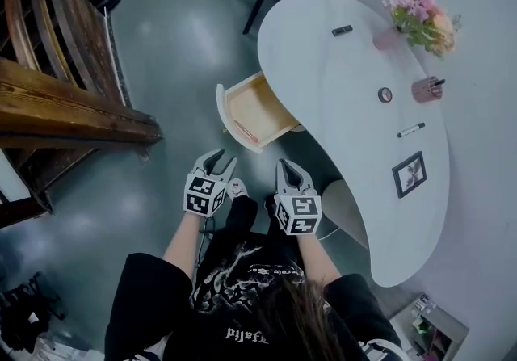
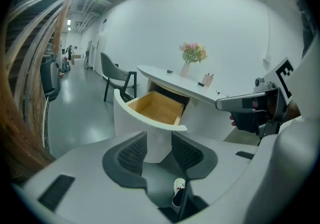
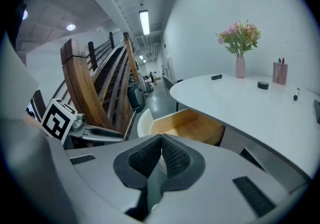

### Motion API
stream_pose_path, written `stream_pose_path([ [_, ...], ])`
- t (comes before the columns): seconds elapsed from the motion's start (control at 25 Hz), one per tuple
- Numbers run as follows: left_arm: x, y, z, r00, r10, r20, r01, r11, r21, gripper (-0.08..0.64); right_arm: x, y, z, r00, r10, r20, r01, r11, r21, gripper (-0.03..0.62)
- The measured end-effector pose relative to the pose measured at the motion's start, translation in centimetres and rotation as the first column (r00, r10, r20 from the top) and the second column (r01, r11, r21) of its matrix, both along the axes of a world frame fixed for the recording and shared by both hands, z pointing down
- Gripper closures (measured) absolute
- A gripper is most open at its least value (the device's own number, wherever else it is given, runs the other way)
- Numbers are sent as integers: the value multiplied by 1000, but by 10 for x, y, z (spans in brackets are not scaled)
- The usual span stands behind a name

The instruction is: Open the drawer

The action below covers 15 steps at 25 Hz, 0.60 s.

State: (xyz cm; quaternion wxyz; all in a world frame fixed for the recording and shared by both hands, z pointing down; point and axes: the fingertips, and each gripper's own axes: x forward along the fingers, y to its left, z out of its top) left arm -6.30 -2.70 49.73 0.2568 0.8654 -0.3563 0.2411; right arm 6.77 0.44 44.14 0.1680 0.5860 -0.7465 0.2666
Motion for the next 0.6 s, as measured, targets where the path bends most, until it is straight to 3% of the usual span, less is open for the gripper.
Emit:
stream_pose_path([
  [0.24,12,11,-38,997,-10,-76,12,1000,26,397,10,-7,-28,1000,18,-10,-17,998,64,566],
  [0.6,28,20,-96,991,31,-127,-13,990,143,402,22,-9,-69,998,54,-19,-50,986,161,566],
])
